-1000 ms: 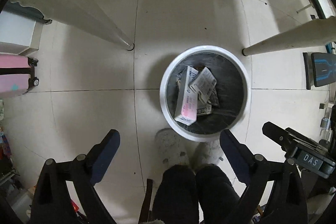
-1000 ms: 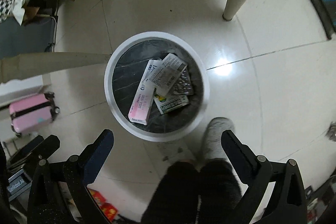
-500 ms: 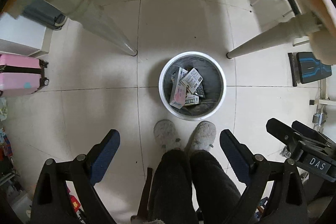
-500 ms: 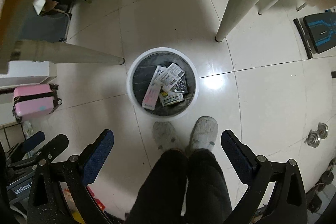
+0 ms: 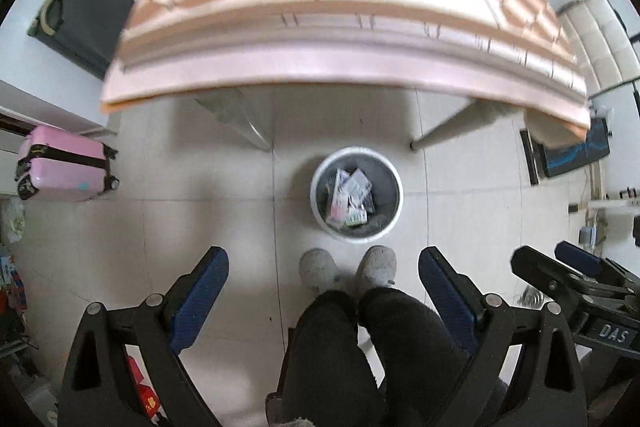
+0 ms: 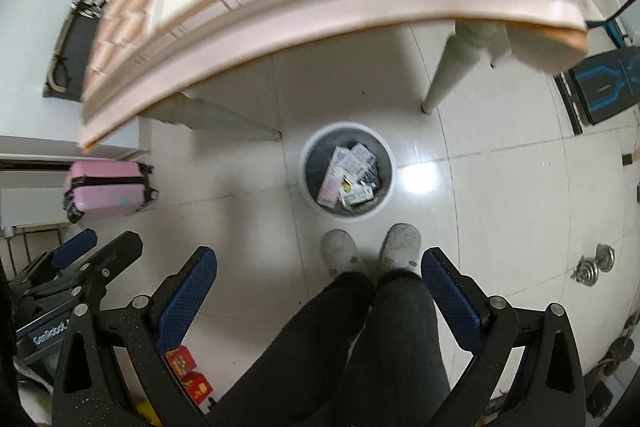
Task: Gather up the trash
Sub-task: 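Raise both tools back up over the table, then grasp the green medicine box with the left tool while the right tool grasps the blue plastic bag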
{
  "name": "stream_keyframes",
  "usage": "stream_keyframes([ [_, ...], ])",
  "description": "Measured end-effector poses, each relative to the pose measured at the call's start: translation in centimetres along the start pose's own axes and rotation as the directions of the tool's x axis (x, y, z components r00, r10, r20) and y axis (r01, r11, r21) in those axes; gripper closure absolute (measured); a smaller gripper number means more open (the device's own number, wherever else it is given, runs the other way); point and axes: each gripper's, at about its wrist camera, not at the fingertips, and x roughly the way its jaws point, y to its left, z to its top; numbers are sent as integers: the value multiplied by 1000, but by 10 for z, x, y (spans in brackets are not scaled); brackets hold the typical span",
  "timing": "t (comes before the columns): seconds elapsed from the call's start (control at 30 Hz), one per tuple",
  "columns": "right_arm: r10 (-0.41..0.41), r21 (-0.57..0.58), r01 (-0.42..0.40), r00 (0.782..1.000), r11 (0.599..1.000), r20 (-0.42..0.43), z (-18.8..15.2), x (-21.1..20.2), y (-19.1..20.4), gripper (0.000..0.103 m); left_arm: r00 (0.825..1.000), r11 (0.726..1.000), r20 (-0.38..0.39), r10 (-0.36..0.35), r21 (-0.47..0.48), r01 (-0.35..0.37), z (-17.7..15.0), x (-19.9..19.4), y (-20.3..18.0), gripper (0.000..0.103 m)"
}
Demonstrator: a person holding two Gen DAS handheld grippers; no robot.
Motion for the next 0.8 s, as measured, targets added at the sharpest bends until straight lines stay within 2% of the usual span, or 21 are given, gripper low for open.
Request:
stream_keyframes([
  [0.13,39,1,-39,998,999,43,31,-35,14,0,999,999,46,26,-43,-24,29,-19,5,6],
  [0.3,60,-5,-60,995,998,76,106,-59,19,0,990,989,89,109,-109,-99,80,-28,10,6],
  [0.43,43,-60,-37,994,997,101,194,-71,20,0,983,971,93,160,-194,-140,136,-18,12,6],
  [0.5,24,-89,-15,994,996,104,255,-72,18,0,980,959,89,178,-240,-152,163,-13,8,6],
  [0.53,25,-87,-15,994,996,106,277,-70,15,0,979,951,80,188,-263,-161,180,-7,6,6],
  [0.73,51,-38,-47,990,998,132,469,-62,-7,0,971,902,-4,241,-369,-225,265,25,-1,6],
  [0.8,53,-30,-49,991,998,125,518,-52,-10,0,965,885,-38,258,-390,-252,289,38,0,6],
])
